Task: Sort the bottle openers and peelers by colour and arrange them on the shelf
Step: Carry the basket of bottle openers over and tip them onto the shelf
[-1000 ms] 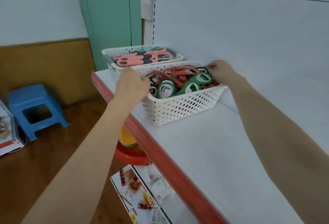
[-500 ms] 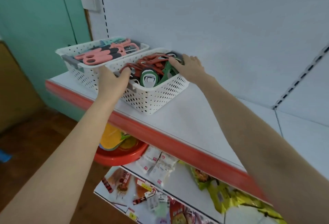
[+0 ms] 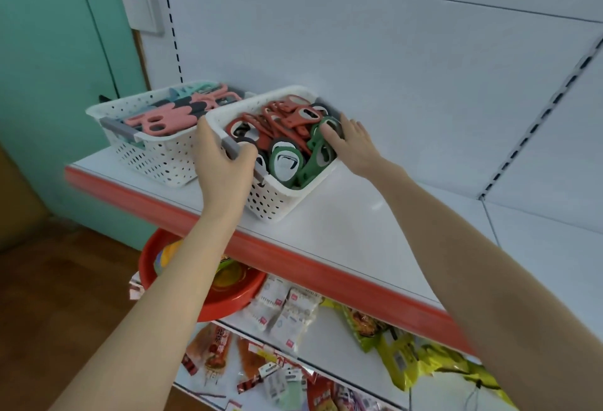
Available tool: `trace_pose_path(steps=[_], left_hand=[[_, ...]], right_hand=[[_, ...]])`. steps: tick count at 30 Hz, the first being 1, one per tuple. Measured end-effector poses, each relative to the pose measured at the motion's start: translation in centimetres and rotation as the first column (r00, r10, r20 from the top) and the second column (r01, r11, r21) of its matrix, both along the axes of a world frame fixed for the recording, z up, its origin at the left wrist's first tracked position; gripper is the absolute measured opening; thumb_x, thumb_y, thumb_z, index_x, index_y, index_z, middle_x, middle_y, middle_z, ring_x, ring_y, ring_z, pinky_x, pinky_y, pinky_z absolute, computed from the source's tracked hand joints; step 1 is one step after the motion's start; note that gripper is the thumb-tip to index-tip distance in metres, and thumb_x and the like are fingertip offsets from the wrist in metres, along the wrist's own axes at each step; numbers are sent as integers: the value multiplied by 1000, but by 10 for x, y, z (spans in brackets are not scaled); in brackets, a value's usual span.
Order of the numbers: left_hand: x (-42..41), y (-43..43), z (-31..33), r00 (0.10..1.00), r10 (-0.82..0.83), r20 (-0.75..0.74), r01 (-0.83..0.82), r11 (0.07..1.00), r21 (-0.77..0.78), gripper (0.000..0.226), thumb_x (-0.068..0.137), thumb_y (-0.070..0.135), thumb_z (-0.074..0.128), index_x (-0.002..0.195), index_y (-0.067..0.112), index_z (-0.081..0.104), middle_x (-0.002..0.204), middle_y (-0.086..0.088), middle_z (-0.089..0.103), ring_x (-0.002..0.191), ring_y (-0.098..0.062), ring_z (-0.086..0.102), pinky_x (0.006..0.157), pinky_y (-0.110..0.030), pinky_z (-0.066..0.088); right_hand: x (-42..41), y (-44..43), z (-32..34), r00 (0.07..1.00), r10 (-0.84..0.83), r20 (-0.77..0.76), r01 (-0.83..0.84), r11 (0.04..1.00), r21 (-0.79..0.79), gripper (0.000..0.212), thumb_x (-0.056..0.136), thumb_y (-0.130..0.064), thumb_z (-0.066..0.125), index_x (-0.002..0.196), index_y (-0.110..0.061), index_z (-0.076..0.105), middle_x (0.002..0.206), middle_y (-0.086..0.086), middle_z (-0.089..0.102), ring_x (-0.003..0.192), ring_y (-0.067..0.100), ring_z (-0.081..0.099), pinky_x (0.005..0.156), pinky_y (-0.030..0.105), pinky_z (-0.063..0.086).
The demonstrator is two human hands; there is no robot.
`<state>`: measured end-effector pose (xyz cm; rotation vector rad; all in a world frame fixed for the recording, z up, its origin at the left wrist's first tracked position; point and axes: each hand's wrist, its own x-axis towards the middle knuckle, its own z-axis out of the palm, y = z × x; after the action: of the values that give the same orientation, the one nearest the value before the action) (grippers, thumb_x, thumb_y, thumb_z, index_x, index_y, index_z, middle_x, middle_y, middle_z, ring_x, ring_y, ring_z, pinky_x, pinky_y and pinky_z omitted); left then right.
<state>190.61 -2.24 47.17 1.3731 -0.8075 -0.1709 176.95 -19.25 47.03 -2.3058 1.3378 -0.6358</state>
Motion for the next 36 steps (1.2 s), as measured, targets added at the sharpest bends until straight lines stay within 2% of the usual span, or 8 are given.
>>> trace_pose_path(steps=[11, 15, 20, 23, 26, 28, 31, 36], left_hand=[[-39, 3, -5, 950, 63, 306, -66, 998, -1, 62, 75, 14, 59, 134, 12, 40, 118, -7, 52, 110, -16, 41, 97, -41, 38], [-67, 1, -13, 889, 62, 453, -49, 998, -41, 66, 81, 15, 56, 141, 8, 30, 137, -18, 38, 126, -15, 30, 104, -13, 24], [-102, -9, -28, 762, 3, 647, -9, 1000, 6, 60, 88, 17, 51, 139, 19, 21, 144, -30, 23, 137, -42, 21, 107, -54, 32], [-113, -16, -34, 700, 21, 714, -27, 1000, -4, 57, 91, 18, 50, 139, 17, 21, 143, -32, 25, 136, -45, 21, 102, -60, 34], [-112, -18, -36, 681, 40, 731, -41, 999, -16, 57, 91, 21, 52, 139, 14, 22, 141, -34, 27, 135, -47, 23, 105, -59, 31], [-108, -17, -35, 676, 39, 736, -28, 999, -27, 58, 91, 27, 52, 139, 14, 24, 142, -33, 27, 135, -44, 22, 109, -54, 28], [-102, -13, -35, 715, -4, 700, 12, 1000, -6, 65, 86, 41, 55, 140, 18, 27, 145, -30, 21, 138, -36, 17, 114, -32, 17], [-99, -8, -21, 930, -156, 332, 105, 980, 168, 109, 66, 64, 65, 148, 26, 5, 154, -17, -11, 142, -22, -9, 106, -30, 7]], right_hand=[[-32, 41, 11, 867, -41, 496, -29, 991, 131, 67, 95, -50, 38, 149, -21, 11, 155, -1, 20, 142, 16, 21, 116, 37, 19], [-20, 49, 8, 851, -29, 524, 14, 999, 33, 70, 84, -61, 39, 146, -32, 24, 147, -1, 36, 136, 18, 33, 114, 41, 25], [-34, 44, -9, 862, -106, 495, 79, 994, 76, 68, 89, -59, 35, 148, -31, 15, 155, 2, 19, 143, 22, 12, 116, 47, 15], [-53, 41, -11, 810, -114, 576, 59, 992, 113, 67, 93, -53, 34, 149, -23, 15, 154, 0, 21, 143, 18, 15, 115, 46, 19], [-66, 39, -14, 805, -134, 578, 39, 984, 173, 75, 87, -61, 32, 149, -23, 16, 152, -2, 26, 139, 20, 27, 94, 41, 42], [-72, 42, -17, 808, -144, 572, 31, 979, 202, 85, 76, -71, 30, 148, -27, 15, 151, -4, 29, 137, 21, 32, 74, 26, 39], [-80, 41, -20, 771, -160, 616, 21, 974, 226, 73, 89, -58, 34, 149, -20, 16, 152, -1, 27, 140, 17, 25, 109, 42, 32], [-91, 40, -22, 759, -170, 628, 26, 972, 233, 58, 95, -45, 39, 145, -16, 27, 144, 2, 39, 134, 18, 35, 109, 36, 32]])
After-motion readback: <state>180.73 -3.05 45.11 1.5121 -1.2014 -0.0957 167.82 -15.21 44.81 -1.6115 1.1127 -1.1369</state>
